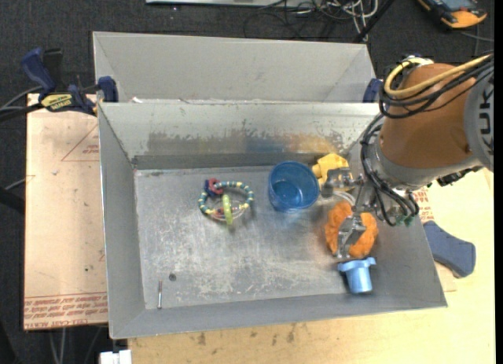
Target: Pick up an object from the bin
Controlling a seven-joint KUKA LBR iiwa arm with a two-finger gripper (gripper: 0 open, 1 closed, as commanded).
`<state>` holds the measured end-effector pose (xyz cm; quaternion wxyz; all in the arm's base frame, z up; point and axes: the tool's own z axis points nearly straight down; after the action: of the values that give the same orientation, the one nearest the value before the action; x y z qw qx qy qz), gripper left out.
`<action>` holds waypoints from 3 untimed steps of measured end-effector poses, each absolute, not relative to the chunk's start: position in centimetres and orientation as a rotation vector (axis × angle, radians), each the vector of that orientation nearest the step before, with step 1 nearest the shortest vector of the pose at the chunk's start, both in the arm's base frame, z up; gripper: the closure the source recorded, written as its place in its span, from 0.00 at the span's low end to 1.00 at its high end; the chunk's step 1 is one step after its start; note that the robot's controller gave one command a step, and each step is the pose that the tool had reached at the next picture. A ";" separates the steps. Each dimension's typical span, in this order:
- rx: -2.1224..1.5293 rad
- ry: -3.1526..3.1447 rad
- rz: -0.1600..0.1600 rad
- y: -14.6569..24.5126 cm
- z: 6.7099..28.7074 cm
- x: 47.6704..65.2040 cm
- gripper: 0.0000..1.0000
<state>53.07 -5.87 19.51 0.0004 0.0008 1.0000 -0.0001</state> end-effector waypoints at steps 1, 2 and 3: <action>-0.106 3.129 -0.001 -5.3 15.4 55.3 0.00; -0.074 3.142 0.005 -7.2 12.3 53.7 0.00; -0.038 3.141 -0.001 -8.7 10.3 55.9 0.00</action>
Offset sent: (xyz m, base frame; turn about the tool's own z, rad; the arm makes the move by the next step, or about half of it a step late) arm -0.0126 -0.0383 -0.0796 -0.0161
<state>55.87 -8.73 10.28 0.0003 -0.0120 0.9999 -0.0003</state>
